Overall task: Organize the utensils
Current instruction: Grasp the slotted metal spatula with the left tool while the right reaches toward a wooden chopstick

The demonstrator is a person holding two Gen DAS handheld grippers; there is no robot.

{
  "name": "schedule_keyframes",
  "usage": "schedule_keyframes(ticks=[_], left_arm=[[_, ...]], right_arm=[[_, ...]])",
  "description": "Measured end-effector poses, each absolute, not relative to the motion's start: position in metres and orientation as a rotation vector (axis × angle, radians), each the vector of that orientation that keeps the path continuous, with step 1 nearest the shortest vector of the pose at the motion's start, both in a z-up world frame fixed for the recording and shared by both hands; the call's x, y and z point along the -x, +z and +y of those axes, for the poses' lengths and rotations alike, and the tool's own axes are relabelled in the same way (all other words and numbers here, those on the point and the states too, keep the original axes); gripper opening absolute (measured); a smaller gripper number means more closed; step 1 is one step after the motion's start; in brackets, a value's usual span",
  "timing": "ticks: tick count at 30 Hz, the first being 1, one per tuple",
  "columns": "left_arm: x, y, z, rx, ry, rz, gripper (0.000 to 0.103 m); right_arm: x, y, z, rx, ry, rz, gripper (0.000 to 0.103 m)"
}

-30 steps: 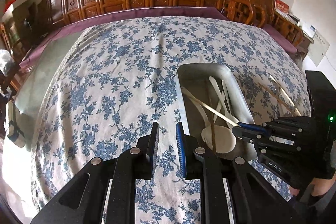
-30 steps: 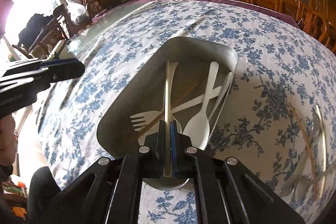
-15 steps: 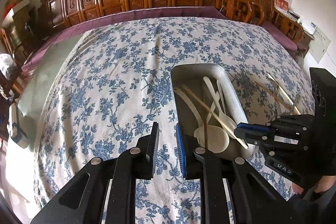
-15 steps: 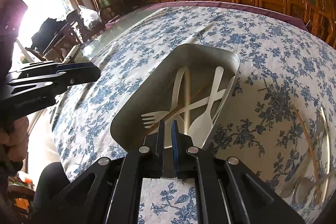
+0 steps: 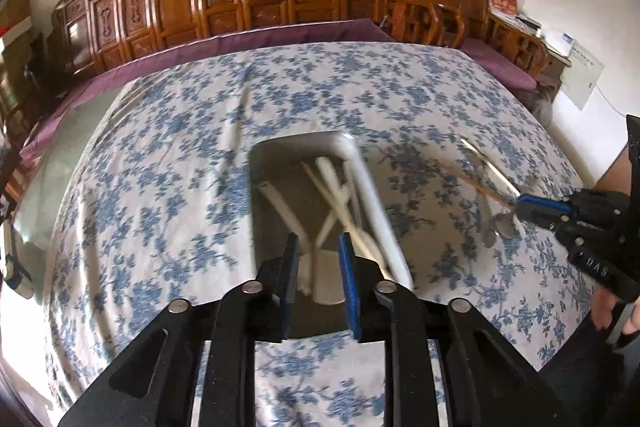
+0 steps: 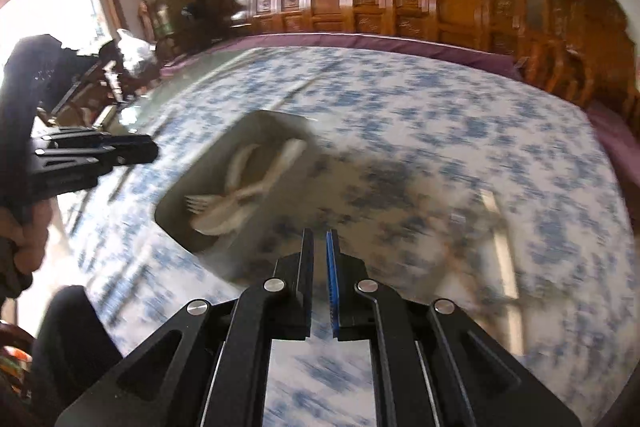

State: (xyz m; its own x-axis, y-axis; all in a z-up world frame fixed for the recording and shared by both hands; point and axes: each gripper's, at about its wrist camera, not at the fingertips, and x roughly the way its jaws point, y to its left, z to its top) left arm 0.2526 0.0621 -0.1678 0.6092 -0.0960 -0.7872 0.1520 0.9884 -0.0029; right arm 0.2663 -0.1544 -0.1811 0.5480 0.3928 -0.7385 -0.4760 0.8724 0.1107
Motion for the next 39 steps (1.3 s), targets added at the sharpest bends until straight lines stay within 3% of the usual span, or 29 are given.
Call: schedule_keyframes(ticks=[3, 9, 13, 39], left_arm=[[-0.256, -0.172, 0.043, -0.073, -0.173, 0.915, 0.022], [-0.260, -0.178, 0.004, -0.102, -0.228, 0.926, 0.025], [-0.262, -0.184, -0.023, -0.108, -0.270, 0.934, 0.028], [-0.329, -0.274, -0.186, -0.284, -0.531, 1.164, 0.024]], right_arm=[[-0.265, -0.185, -0.191, 0.119, 0.432, 0.836, 0.020], [-0.275, -0.202, -0.260, 0.064, 0.305, 0.864, 0.021], [-0.282, -0.215, -0.292, -0.009, 0.250, 0.879, 0.029], [-0.297, -0.254, -0.334, -0.070, 0.155, 0.903, 0.030]])
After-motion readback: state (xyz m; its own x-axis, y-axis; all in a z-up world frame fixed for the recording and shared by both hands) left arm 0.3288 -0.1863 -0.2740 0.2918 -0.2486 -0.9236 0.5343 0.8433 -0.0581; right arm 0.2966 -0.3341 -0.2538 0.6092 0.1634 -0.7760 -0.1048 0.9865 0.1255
